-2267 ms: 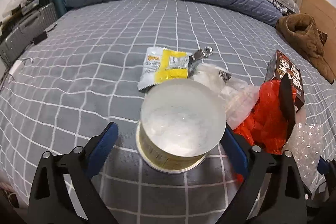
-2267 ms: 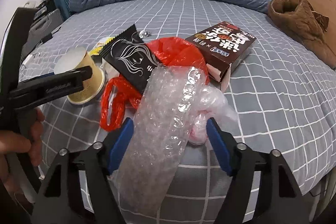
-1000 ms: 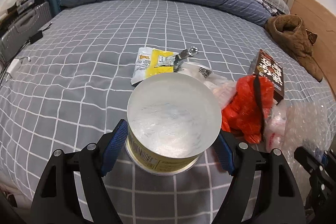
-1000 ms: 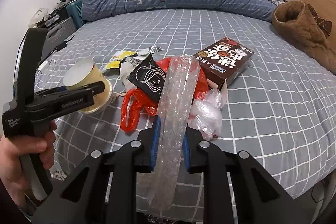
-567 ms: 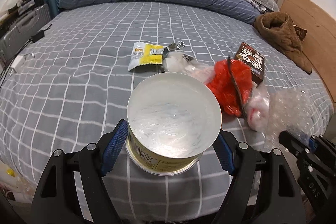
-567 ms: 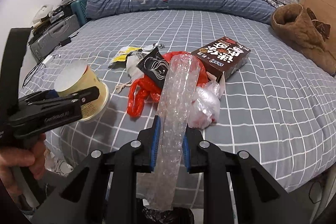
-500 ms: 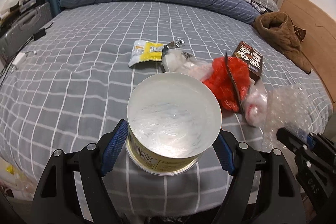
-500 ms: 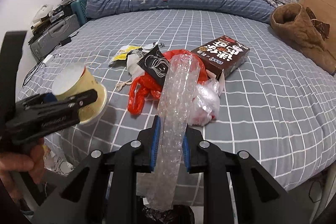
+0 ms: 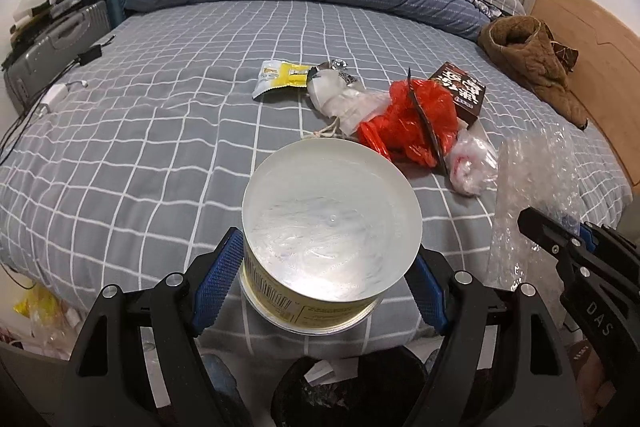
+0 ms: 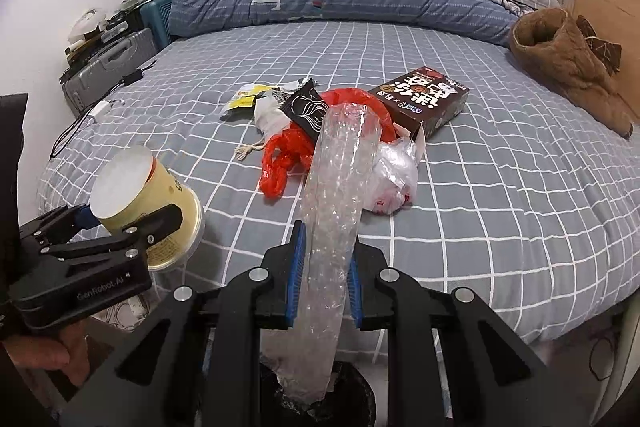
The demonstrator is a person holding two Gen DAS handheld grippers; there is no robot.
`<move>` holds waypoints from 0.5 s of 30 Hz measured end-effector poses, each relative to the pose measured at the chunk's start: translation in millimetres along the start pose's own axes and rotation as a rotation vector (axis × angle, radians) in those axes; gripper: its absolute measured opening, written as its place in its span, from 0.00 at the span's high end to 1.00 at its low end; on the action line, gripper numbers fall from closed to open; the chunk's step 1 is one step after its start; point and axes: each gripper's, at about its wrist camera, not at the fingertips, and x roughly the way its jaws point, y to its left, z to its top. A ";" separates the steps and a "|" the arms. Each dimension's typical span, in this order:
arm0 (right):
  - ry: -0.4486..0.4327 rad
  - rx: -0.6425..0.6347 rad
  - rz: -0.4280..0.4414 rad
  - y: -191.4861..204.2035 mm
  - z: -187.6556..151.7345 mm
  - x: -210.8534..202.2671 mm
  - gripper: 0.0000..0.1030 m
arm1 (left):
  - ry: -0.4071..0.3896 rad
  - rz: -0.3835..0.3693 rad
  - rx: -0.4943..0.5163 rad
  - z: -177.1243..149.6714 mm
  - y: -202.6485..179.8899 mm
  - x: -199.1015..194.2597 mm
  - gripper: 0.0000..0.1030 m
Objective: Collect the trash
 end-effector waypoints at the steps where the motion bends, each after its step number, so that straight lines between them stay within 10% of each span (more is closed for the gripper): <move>1: -0.002 -0.001 0.000 0.7 -0.8 -1.4 0.82 | 0.001 -0.001 0.001 -2.3 -0.5 -1.7 0.27; 15: -0.005 -0.023 0.003 9.1 -17.0 -23.4 0.82 | 0.015 -0.001 0.000 -36.7 0.0 -25.5 0.27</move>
